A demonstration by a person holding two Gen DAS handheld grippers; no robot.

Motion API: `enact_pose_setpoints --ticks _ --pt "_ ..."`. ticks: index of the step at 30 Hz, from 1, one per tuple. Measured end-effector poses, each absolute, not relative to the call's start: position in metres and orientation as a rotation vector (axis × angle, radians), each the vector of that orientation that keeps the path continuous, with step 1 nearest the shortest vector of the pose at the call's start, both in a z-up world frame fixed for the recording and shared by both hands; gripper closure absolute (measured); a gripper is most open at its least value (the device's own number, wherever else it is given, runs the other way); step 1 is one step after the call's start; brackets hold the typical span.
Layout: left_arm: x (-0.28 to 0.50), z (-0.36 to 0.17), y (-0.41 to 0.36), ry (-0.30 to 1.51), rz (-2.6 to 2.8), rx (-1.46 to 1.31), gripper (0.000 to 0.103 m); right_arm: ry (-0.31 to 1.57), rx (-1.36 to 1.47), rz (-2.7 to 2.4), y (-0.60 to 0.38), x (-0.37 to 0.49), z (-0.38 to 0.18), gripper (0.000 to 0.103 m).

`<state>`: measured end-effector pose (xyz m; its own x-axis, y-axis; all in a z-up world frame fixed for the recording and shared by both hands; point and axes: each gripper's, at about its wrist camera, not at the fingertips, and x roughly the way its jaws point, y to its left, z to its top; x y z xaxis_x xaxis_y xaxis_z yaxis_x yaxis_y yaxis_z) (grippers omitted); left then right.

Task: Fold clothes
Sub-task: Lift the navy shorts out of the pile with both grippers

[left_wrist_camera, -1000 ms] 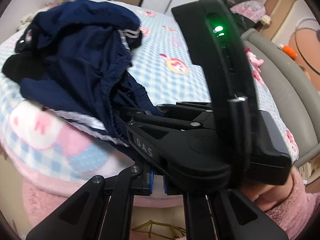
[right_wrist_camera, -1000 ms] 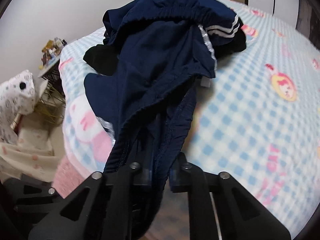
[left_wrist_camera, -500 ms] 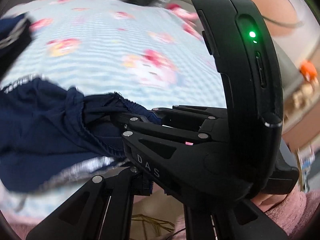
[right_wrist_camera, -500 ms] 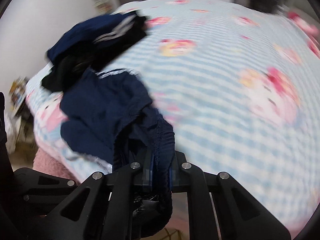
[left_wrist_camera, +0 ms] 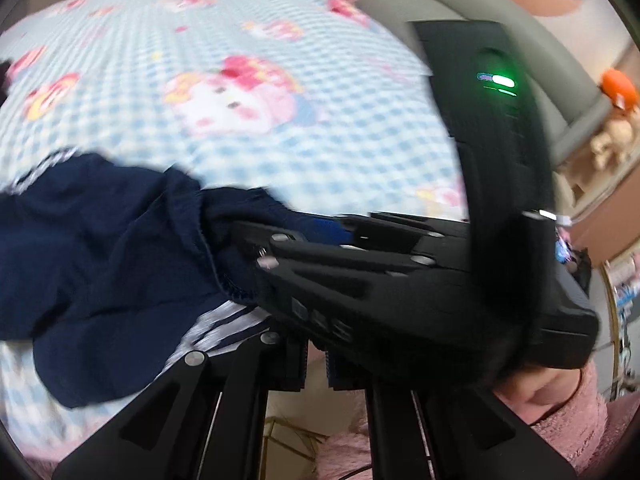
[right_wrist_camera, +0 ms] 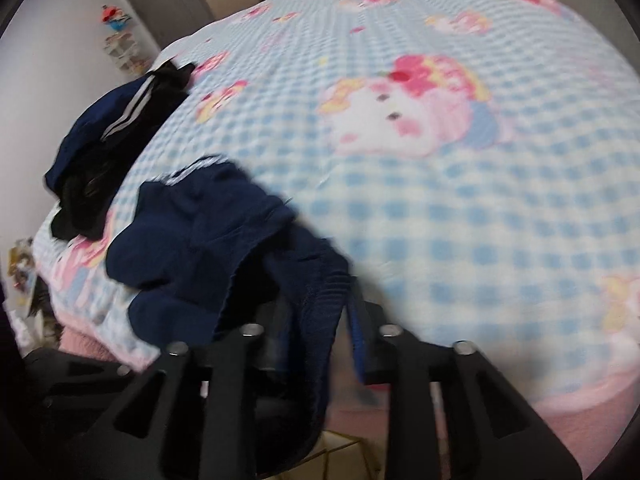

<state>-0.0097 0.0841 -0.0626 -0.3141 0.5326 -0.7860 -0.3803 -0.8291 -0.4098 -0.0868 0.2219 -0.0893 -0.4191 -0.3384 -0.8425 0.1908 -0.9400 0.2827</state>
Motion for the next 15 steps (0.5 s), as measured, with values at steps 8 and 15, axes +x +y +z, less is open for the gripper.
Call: enact_pose_setpoints --ticks 8,15 --pt "-0.014 -0.061 0.000 -0.300 2.383 -1.468 0.096 -0.026 1.449 -2.413 0.189 -0.078 -0.103 0.055" --pt "-0.035 -0.047 -0.053 -0.413 2.556 -1.420 0.096 -0.056 1.447 -2.337 0.173 -0.075 -0.111 0.040"
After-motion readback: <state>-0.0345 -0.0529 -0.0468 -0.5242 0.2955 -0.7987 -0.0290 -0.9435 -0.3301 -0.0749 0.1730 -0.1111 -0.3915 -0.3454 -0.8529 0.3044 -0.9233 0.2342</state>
